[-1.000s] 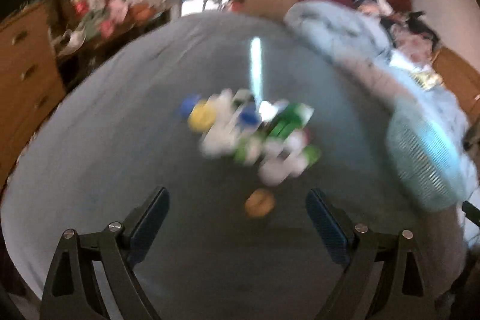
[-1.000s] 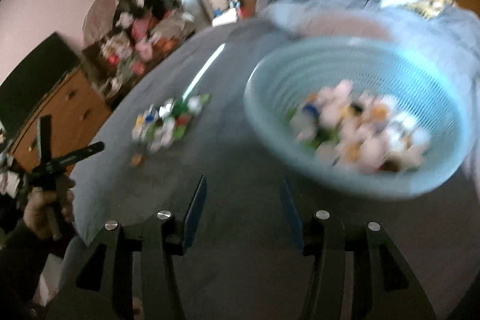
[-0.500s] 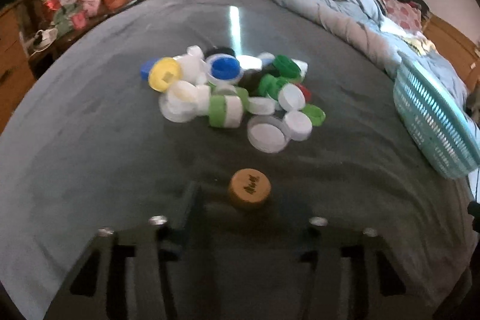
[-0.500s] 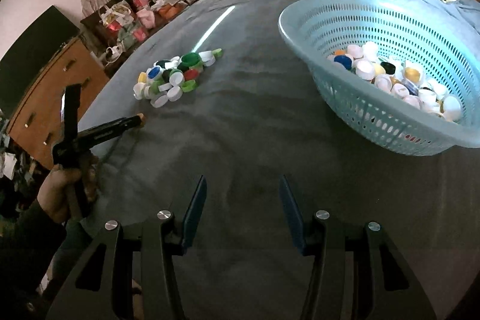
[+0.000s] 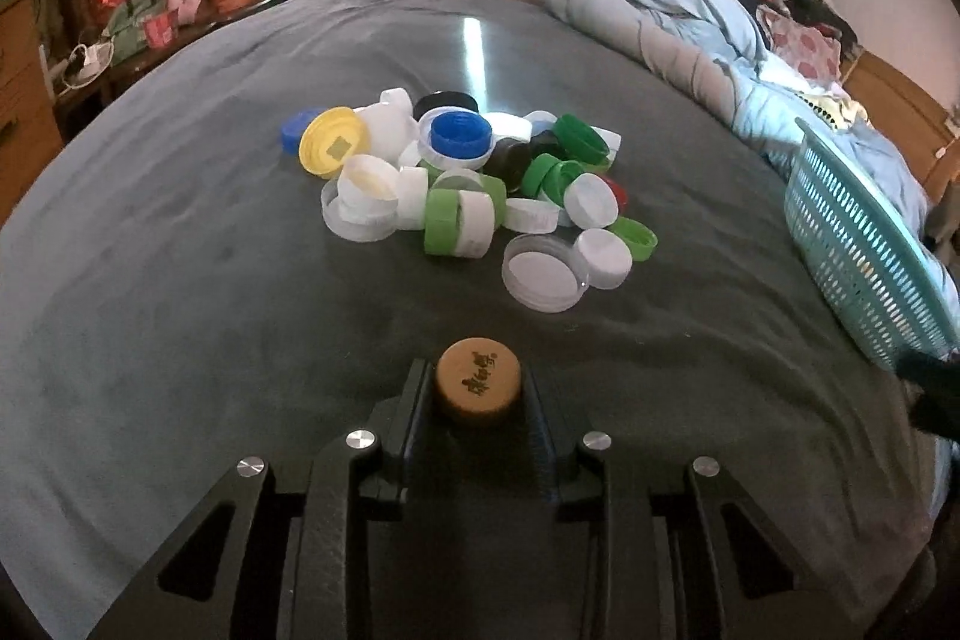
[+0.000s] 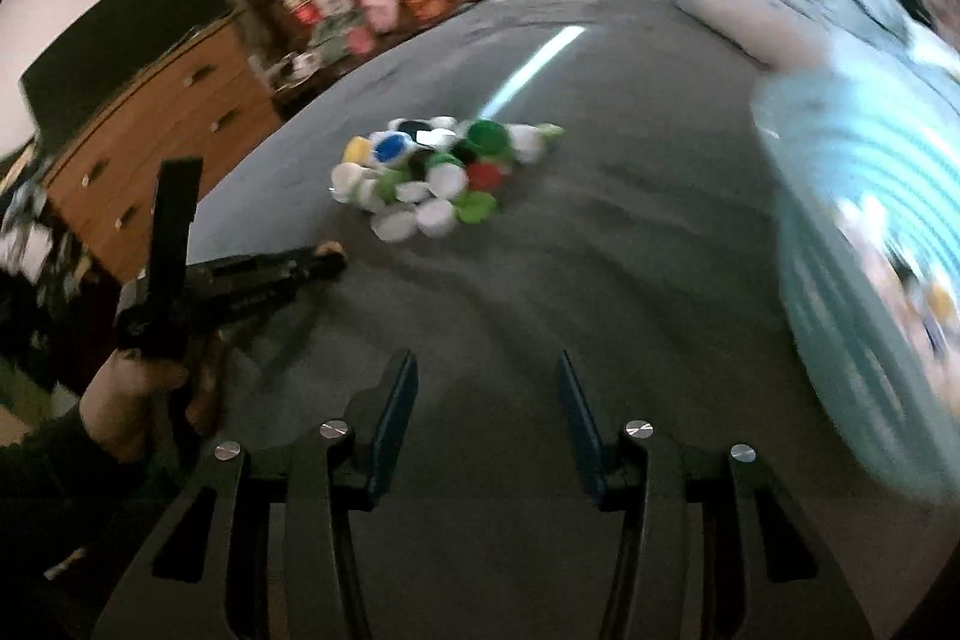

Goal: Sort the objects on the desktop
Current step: 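Grasp brown wooden cap with left tool while right tool grasps green cap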

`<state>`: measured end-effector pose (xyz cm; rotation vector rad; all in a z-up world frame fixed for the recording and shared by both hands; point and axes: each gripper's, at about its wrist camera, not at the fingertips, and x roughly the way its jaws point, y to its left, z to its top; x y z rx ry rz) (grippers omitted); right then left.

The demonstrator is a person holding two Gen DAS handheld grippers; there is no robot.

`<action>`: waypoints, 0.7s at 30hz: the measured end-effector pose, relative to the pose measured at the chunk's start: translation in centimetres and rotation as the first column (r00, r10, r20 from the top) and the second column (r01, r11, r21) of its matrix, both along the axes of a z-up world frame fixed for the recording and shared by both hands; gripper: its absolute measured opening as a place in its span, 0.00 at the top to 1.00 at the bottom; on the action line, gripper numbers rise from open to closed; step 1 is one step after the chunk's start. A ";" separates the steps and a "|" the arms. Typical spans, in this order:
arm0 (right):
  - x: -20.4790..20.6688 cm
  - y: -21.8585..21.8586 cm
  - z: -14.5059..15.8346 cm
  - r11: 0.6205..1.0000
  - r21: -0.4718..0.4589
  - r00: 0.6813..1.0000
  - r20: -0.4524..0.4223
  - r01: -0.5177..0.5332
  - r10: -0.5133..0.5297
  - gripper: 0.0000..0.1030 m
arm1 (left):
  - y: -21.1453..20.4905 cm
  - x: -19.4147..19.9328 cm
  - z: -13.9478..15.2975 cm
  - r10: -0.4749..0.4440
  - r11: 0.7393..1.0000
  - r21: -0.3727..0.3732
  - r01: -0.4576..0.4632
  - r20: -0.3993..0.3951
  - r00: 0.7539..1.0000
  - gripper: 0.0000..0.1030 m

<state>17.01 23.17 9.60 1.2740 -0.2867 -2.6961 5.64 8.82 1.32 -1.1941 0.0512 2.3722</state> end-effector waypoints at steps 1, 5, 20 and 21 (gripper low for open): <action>-1.4 -0.5 -0.3 0.999 0.015 1.000 0.003 -0.028 0.028 0.59 | 0.0 0.0 0.0 -0.001 1.000 0.001 0.001 -0.001 1.000 0.69; -6.7 -1.8 -2.2 0.992 0.069 0.994 0.024 -0.109 0.107 0.59 | -0.1 -0.1 -0.2 0.000 1.000 0.017 0.000 0.007 1.000 0.69; -14.6 -3.5 -5.8 0.977 0.075 0.979 0.057 -0.200 0.196 0.75 | -0.1 -0.2 -0.5 0.000 0.999 0.042 -0.001 0.020 1.000 0.69; -14.9 -3.5 -5.9 0.977 0.078 0.979 0.058 -0.198 0.194 0.75 | -0.1 -0.2 -0.5 0.001 0.999 0.042 -0.001 0.021 1.000 0.69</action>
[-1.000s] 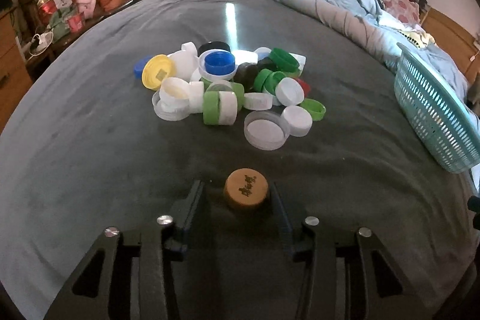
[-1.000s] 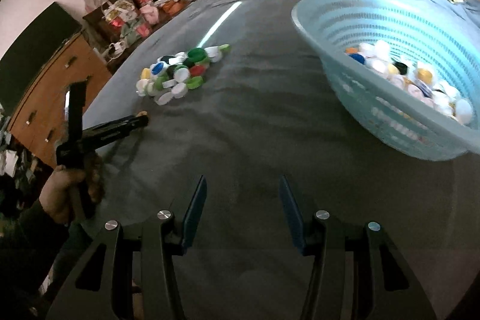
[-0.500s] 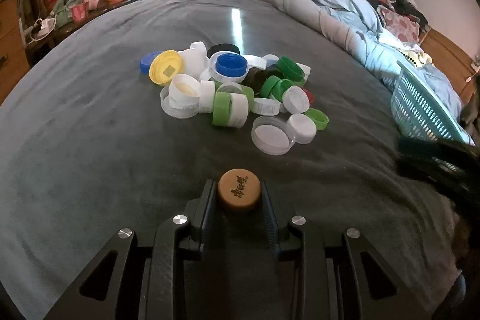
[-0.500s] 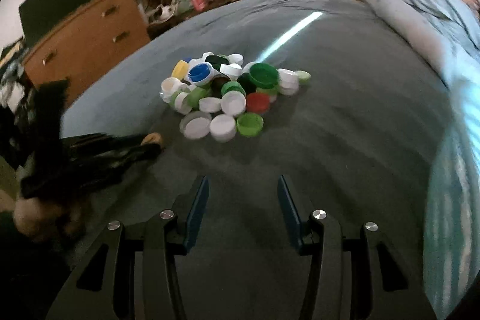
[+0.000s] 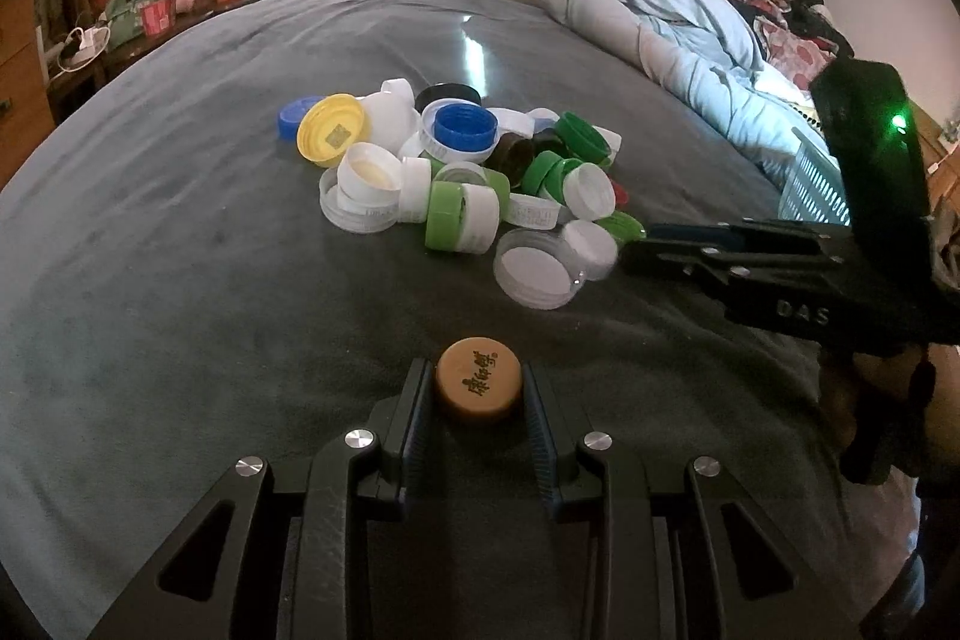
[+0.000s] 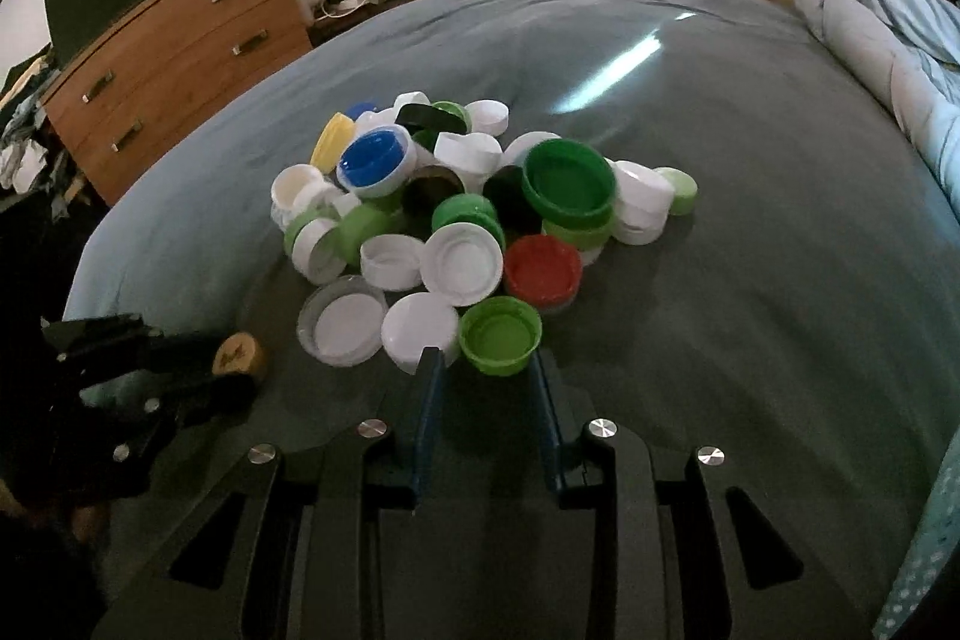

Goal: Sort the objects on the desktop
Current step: 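Grasp brown wooden cap with left tool while right tool grasps green cap, then carry wooden cap and green cap over the blue basket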

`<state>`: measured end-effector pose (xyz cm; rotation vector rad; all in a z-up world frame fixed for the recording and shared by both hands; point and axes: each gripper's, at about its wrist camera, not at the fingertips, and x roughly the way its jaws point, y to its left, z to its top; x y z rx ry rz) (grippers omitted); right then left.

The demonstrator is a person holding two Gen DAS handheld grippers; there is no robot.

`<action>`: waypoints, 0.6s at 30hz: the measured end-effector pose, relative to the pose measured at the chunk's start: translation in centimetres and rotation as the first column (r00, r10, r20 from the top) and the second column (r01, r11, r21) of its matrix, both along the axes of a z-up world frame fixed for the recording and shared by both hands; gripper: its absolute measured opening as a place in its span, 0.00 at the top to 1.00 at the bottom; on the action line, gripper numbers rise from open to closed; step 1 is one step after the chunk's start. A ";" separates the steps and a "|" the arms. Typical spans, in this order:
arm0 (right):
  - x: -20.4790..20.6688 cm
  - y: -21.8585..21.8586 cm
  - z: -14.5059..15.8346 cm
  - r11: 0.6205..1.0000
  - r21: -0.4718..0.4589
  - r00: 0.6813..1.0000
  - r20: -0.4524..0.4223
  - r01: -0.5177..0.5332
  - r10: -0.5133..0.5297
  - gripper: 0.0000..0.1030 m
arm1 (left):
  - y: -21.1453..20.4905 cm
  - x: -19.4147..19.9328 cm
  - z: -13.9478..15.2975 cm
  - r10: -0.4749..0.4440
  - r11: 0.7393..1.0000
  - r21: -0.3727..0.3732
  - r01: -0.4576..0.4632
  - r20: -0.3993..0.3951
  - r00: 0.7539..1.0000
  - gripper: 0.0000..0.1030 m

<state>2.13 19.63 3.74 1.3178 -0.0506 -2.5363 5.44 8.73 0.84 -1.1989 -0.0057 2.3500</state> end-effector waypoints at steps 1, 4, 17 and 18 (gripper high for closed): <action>0.0 0.0 -0.1 1.000 0.002 1.000 -0.001 0.004 -0.004 0.75 | 0.0 0.0 0.0 0.000 1.000 0.000 0.000 0.000 1.000 0.69; -0.2 0.2 -0.4 0.999 0.008 0.999 0.001 0.038 -0.038 0.75 | 0.0 0.0 0.0 0.000 1.000 -0.003 0.000 -0.001 1.000 0.68; 2.2 0.5 2.1 0.993 -0.002 0.992 -0.013 0.122 -0.122 0.76 | -0.2 0.2 0.3 0.015 1.000 -0.009 -0.015 -0.019 1.000 0.69; 2.8 0.4 2.6 0.991 -0.010 0.991 -0.017 0.130 -0.130 0.76 | -0.3 0.3 0.5 0.023 1.000 -0.013 -0.023 -0.026 0.999 0.69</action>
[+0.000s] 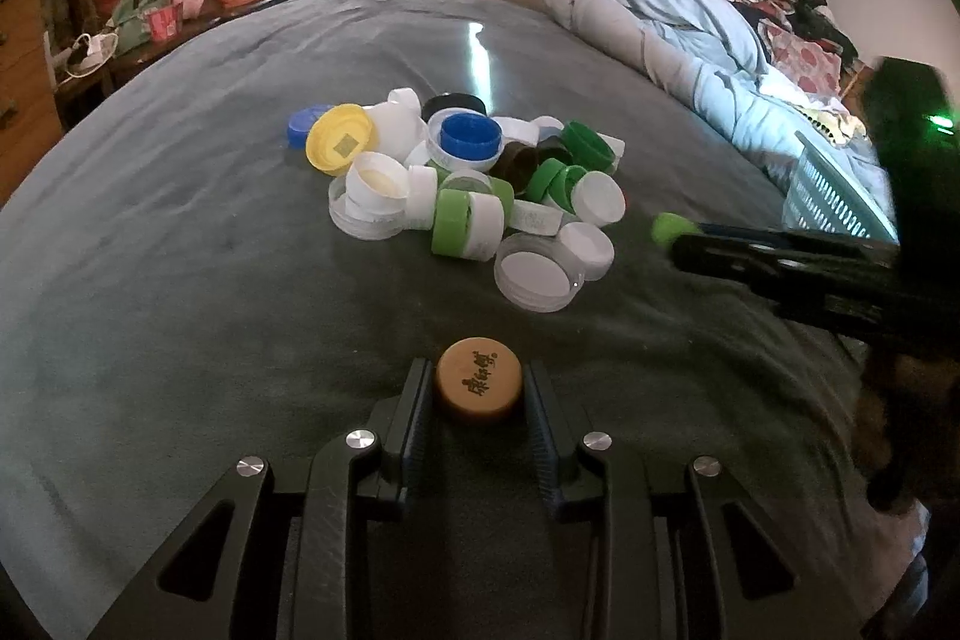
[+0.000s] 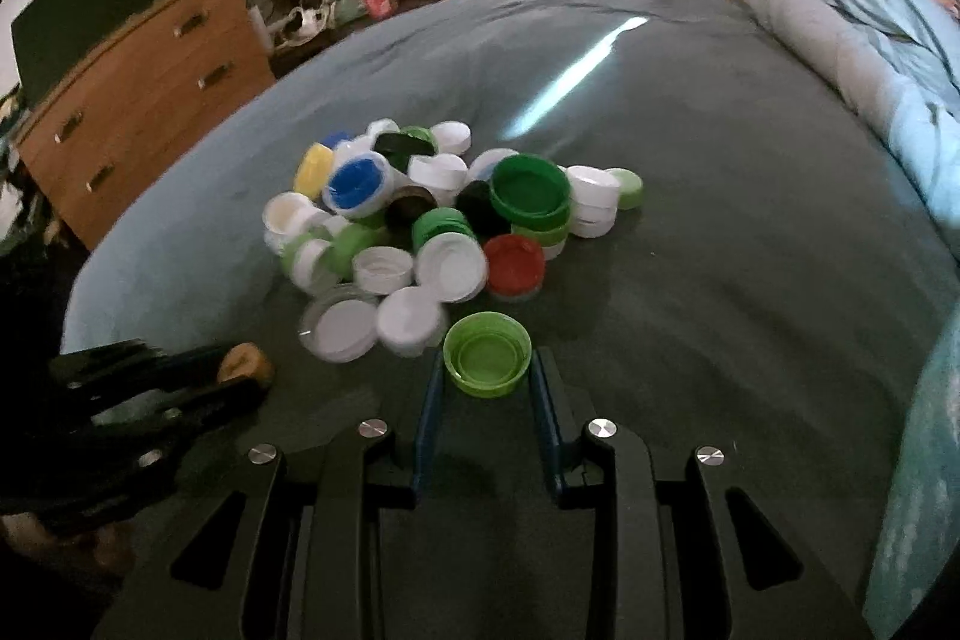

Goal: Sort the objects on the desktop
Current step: 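Carry wooden cap and green cap over the blue basket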

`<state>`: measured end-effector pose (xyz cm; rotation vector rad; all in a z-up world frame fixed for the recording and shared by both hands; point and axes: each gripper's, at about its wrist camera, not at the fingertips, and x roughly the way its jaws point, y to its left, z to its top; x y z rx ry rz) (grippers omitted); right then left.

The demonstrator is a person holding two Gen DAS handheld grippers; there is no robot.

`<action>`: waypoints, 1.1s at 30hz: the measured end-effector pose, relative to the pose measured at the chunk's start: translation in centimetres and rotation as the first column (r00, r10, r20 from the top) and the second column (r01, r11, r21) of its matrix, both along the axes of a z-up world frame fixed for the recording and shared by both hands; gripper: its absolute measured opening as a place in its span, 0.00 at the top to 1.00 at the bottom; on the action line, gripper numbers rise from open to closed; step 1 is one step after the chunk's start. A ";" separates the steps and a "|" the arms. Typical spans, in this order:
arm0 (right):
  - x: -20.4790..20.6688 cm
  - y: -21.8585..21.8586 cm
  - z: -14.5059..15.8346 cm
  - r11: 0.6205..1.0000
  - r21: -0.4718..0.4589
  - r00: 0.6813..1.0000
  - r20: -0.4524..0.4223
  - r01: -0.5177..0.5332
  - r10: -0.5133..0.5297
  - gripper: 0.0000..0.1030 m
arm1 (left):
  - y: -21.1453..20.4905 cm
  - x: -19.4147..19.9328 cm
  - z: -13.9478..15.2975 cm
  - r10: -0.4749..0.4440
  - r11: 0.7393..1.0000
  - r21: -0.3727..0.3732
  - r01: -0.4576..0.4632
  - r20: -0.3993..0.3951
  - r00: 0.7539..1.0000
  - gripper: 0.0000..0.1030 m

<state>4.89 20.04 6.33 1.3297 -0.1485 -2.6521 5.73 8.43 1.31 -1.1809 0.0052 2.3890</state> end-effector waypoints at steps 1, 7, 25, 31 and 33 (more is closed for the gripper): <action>0.7 -0.1 0.6 1.000 -0.008 1.000 -0.006 0.010 -0.010 0.76 | -0.1 0.1 0.2 0.007 1.000 -0.003 -0.007 -0.007 1.000 0.69; 5.0 -1.2 4.6 0.998 -0.035 0.997 -0.064 0.042 -0.045 0.76 | -0.1 1.6 3.1 0.058 0.996 -0.063 -0.063 -0.068 0.996 0.69; 15.0 3.8 12.4 0.972 -0.020 0.951 -0.200 0.235 -0.234 0.76 | 6.5 8.7 15.1 -0.025 0.986 -0.166 -0.027 -0.302 0.953 0.69; 17.2 6.1 13.7 0.958 -0.039 0.931 -0.227 0.285 -0.286 0.76 | 9.1 10.6 17.1 -0.074 0.981 -0.192 0.010 -0.334 0.940 0.69; 17.8 6.9 14.0 0.953 -0.046 0.925 -0.233 0.299 -0.302 0.76 | 10.0 11.0 17.5 -0.089 0.979 -0.200 0.021 -0.336 0.938 0.69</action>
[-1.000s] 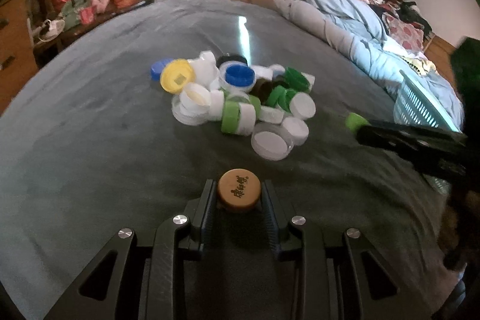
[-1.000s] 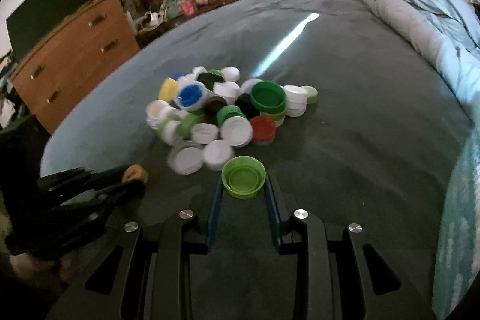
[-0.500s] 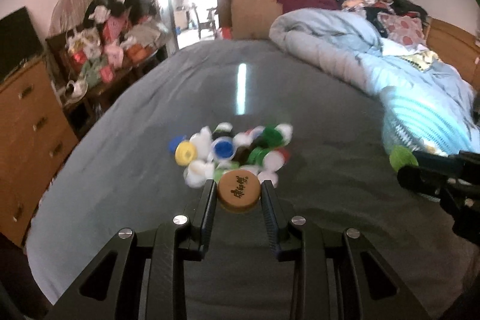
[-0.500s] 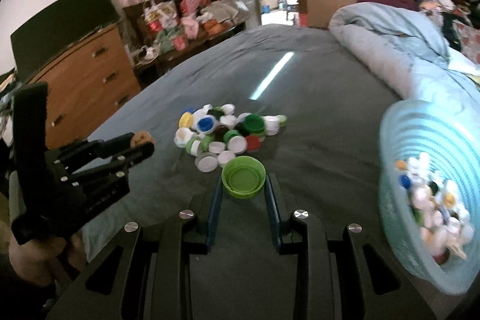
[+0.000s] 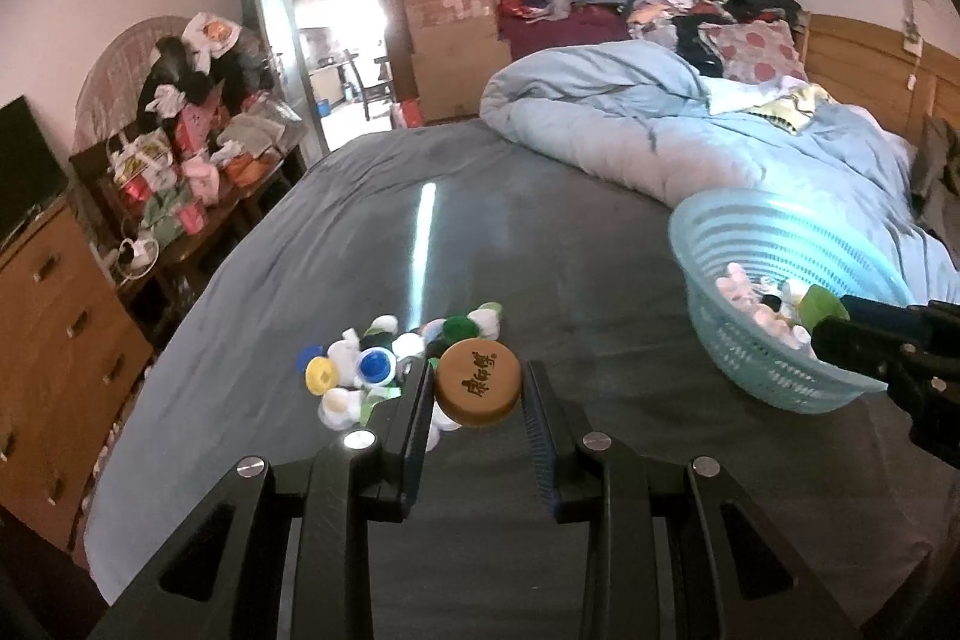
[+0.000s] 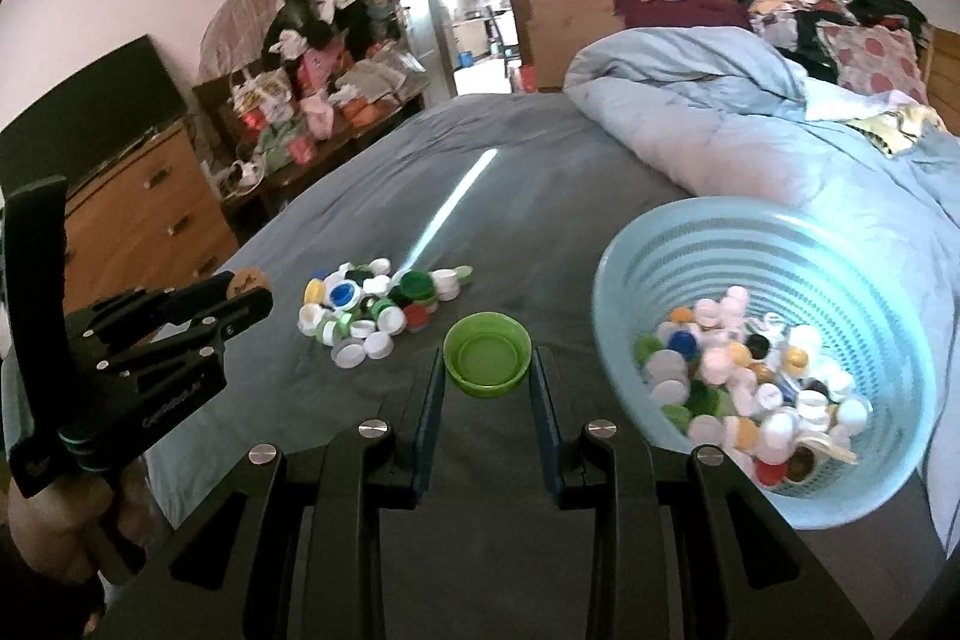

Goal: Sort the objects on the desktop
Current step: 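Carry wooden cap and green cap over the blue basket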

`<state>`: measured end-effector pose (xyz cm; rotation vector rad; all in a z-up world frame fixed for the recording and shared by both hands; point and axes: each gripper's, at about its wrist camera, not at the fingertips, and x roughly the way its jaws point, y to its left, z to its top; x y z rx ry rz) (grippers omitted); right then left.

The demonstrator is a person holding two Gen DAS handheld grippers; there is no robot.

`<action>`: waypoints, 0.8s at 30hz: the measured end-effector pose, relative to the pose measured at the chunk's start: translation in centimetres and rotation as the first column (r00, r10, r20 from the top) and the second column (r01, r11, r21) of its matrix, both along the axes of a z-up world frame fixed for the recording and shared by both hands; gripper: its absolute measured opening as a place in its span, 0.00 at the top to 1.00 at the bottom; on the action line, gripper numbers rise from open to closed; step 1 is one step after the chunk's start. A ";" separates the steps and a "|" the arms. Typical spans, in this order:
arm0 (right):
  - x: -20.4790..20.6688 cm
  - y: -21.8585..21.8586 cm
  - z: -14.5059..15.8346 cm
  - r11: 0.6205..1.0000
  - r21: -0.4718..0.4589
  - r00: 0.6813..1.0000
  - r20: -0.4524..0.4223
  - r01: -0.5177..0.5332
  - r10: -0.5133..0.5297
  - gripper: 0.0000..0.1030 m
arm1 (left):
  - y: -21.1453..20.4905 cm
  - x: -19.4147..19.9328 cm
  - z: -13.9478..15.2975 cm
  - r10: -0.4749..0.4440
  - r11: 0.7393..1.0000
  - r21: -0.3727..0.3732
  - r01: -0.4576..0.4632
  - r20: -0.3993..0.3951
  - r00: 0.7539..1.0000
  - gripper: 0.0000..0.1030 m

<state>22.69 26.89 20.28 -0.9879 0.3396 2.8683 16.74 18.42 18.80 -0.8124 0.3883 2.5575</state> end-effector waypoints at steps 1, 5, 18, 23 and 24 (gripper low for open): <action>0.3 0.4 0.1 1.000 -0.001 1.000 -0.003 0.007 -0.007 0.76 | 0.5 0.3 0.2 -0.006 1.000 -0.006 0.006 -0.006 1.000 0.69; 1.2 2.1 0.3 0.999 -0.005 0.999 -0.018 0.037 -0.037 0.76 | 2.3 0.9 0.8 -0.030 0.999 -0.027 0.029 -0.017 0.999 0.69; 2.5 11.3 0.7 0.984 0.008 0.984 0.022 0.176 -0.176 0.76 | 14.1 1.9 1.0 -0.170 0.978 -0.122 0.168 -0.008 0.985 0.69; 2.8 14.6 0.5 0.975 0.008 0.974 0.040 0.221 -0.221 0.76 | 18.4 2.0 1.0 -0.218 0.964 -0.160 0.212 -0.020 0.976 0.69; 2.8 15.1 0.4 0.973 0.007 0.973 0.041 0.229 -0.229 0.76 | 18.9 2.1 0.9 -0.224 0.962 -0.165 0.217 -0.023 0.974 0.69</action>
